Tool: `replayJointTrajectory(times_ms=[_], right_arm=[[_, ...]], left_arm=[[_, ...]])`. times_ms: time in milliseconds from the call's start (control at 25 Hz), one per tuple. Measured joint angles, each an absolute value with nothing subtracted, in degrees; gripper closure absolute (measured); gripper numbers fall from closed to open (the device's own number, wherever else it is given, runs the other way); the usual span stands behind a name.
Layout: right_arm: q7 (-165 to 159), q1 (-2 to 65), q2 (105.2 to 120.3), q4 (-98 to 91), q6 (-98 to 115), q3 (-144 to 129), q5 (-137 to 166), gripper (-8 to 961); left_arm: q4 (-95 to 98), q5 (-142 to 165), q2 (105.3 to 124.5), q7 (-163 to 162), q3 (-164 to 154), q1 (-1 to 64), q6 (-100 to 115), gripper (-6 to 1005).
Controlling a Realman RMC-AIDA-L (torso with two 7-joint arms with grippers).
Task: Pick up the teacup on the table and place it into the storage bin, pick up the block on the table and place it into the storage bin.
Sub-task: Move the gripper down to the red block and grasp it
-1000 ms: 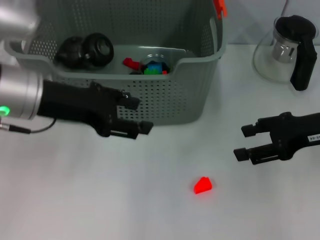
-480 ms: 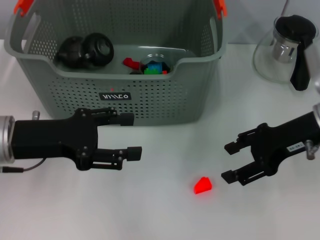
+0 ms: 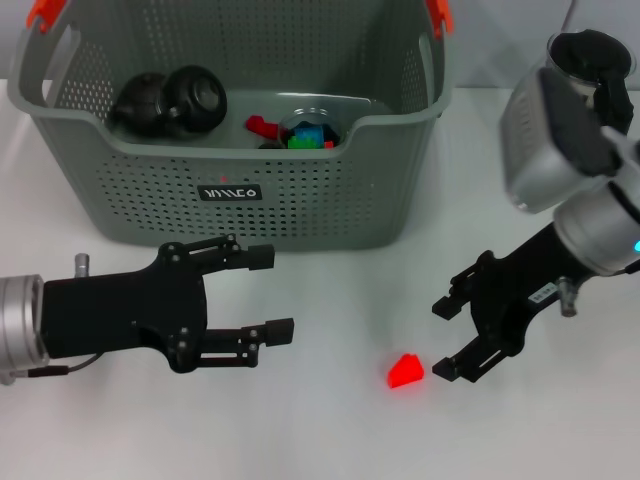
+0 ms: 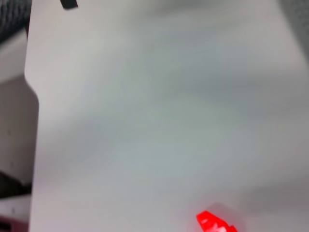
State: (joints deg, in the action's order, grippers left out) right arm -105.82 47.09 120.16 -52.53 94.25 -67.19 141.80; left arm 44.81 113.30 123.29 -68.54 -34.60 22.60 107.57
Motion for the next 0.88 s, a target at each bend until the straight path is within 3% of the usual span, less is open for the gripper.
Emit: replayJointTrajectory(times_ms=[880], right_arm=[[-119.4, 51.2, 120.94, -52.0, 78.6, -98.5, 139.1, 152]], left_arm=[[43.8, 113.3, 123.40, -69.5, -34.5, 23.0, 106.6, 180]])
